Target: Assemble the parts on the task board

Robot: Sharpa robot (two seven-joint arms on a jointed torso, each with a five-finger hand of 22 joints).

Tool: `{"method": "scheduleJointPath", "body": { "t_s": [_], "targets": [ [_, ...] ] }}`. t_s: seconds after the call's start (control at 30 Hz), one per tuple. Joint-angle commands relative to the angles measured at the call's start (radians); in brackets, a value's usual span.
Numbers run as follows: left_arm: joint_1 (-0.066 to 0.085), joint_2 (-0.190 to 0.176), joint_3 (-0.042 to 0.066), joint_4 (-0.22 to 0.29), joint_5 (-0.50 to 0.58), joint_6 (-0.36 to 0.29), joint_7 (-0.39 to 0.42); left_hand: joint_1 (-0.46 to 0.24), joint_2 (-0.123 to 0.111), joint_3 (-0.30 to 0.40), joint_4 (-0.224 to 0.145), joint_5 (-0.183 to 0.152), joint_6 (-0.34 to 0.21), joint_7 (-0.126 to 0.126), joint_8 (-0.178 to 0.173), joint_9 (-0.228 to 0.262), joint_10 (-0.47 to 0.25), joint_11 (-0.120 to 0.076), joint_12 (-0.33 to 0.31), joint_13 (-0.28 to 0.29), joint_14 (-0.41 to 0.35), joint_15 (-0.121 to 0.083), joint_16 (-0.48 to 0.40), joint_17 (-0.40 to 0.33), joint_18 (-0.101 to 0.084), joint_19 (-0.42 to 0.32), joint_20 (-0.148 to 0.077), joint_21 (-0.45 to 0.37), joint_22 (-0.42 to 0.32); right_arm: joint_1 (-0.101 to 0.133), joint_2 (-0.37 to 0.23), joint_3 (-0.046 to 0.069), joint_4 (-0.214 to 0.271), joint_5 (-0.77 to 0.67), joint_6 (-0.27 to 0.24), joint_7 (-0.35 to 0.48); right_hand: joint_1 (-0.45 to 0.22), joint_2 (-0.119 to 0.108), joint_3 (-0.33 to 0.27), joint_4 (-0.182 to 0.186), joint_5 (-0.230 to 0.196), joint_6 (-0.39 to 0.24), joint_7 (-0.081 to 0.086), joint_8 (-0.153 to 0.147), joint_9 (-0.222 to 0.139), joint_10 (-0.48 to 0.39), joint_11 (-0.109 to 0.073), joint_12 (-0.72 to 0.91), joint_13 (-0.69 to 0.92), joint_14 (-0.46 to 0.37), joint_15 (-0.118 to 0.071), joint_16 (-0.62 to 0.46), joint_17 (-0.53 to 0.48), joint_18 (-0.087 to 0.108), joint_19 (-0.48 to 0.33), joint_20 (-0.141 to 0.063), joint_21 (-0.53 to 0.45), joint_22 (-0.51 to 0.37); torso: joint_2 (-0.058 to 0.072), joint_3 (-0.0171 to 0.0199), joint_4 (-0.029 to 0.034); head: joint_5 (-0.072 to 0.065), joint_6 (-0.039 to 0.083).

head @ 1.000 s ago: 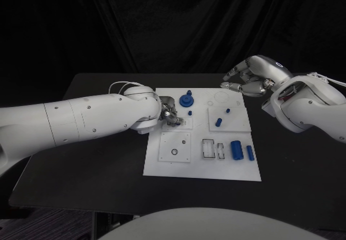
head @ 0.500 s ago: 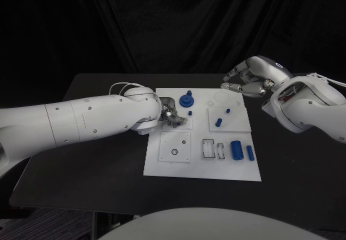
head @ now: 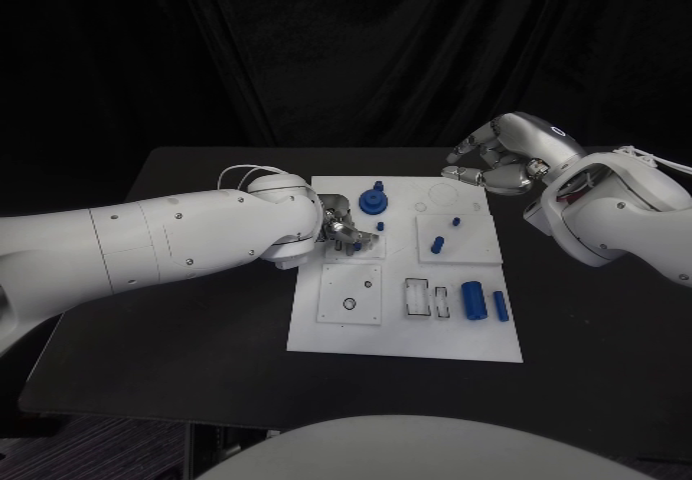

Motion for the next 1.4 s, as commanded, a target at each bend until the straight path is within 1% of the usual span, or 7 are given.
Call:
{"method": "scheduleJointPath", "body": {
  "t_s": [0.03,0.43,0.67,0.83,0.9,1.17,1.4],
  "targets": [
    [-0.007,-0.001,-0.003,-0.004,-0.004,0.009,0.002,-0.007,0.008,-0.008,-0.001,0.009,0.006,0.001,-0.004,0.002,0.106,0.008,0.000,0.262,0.106,0.005,0.007,0.263,-0.014,0.101,0.007,0.003,0.263,-0.002,-0.001,0.001,0.001,-0.002,0.002,-0.023,0.005,0.007,0.003,0.004,0.003,0.005,0.002,-0.004,-0.001,0.103,0.006,0.000,0.260,0.105,0.009,0.003,0.264,-0.002,-0.006,0.002,-0.007,0.164,0.000,0.0001,-0.0002,0.001,0.000],
    [-0.007,-0.008,-0.003,-0.004,-0.004,-0.005,0.005,0.023,0.027,-0.024,-0.005,0.049,0.024,-0.007,0.012,0.038,0.106,0.001,0.000,0.262,0.106,0.000,0.007,0.263,-0.014,0.101,0.003,0.003,0.263,-0.003,-0.002,0.001,0.001,-0.002,0.004,-0.023,0.004,0.008,0.003,0.004,0.003,0.006,0.002,-0.005,-0.002,0.103,0.006,0.000,0.260,0.105,0.009,0.003,0.264,-0.003,-0.006,0.002,-0.006,0.164,0.001,0.0001,0.0003,0.000,0.000],
    [-0.007,-0.015,-0.003,0.003,-0.004,-0.009,0.010,0.027,0.029,-0.030,-0.004,0.052,0.030,-0.010,0.020,0.050,0.106,0.000,0.000,0.262,0.106,-0.001,0.007,0.263,-0.014,0.101,0.002,0.003,0.263,-0.004,-0.002,0.001,0.000,-0.002,0.006,-0.025,0.002,0.008,0.002,0.004,0.003,0.006,0.002,-0.005,-0.002,0.102,0.006,0.000,0.259,0.105,0.009,0.003,0.264,-0.003,-0.006,0.002,-0.007,0.164,0.000,0.0001,-0.0002,0.002,0.000],
    [-0.007,-0.017,-0.003,0.006,-0.004,-0.011,0.016,0.026,0.041,-0.054,-0.002,0.051,0.023,-0.015,0.056,0.110,0.106,-0.006,0.000,0.262,0.106,-0.006,0.007,0.263,-0.014,0.101,-0.002,0.003,0.263,-0.004,-0.002,0.001,0.000,-0.002,0.007,-0.027,0.002,0.008,0.002,0.004,0.003,0.006,0.002,-0.005,-0.002,0.102,0.006,0.000,0.259,0.105,0.009,0.003,0.264,-0.003,-0.006,0.002,-0.007,0.164,0.001,-0.0002,-0.0002,0.003,0.000],
    [-0.007,-0.017,-0.003,0.006,-0.004,-0.011,0.018,0.032,0.048,-0.068,-0.003,0.052,0.013,-0.018,0.078,0.152,0.106,-0.008,0.000,0.262,0.106,-0.008,0.007,0.263,-0.014,0.101,-0.005,0.003,0.263,-0.004,-0.002,0.001,0.000,-0.002,0.007,-0.027,0.001,0.010,0.002,0.005,0.004,0.006,0.002,-0.005,-0.002,0.103,0.006,0.000,0.260,0.105,0.009,0.003,0.264,-0.002,-0.006,0.002,-0.007,0.164,0.001,0.0000,0.0000,0.002,0.000],
    [-0.007,-0.017,-0.003,0.005,-0.004,-0.016,0.029,0.040,0.057,-0.076,-0.003,0.056,-0.001,-0.019,0.091,0.184,0.106,-0.009,0.000,0.262,0.106,-0.009,0.007,0.263,-0.014,0.101,-0.006,0.003,0.263,-0.005,-0.002,0.001,-0.002,-0.002,0.012,-0.030,0.000,0.012,0.002,0.005,0.004,0.005,0.002,-0.006,-0.002,0.102,0.006,-0.001,0.259,0.105,0.009,0.003,0.264,-0.002,-0.007,0.002,-0.008,0.163,0.001,0.0000,0.0003,0.003,0.000],
    [-0.007,-0.019,-0.003,0.008,-0.004,-0.037,0.047,0.044,0.061,-0.077,-0.003,0.061,-0.007,-0.019,0.092,0.192,0.106,-0.009,0.000,0.262,0.106,-0.009,0.007,0.263,-0.014,0.101,-0.006,0.003,0.263,-0.006,-0.001,0.001,-0.002,-0.002,0.012,-0.030,0.000,0.012,0.002,0.005,0.004,0.005,0.002,-0.006,-0.002,0.102,0.006,-0.001,0.259,0.105,0.009,0.003,0.264,-0.002,-0.007,0.002,-0.008,0.163,0.000,-0.0001,-0.0003,0.004,0.000]
  ]
}}
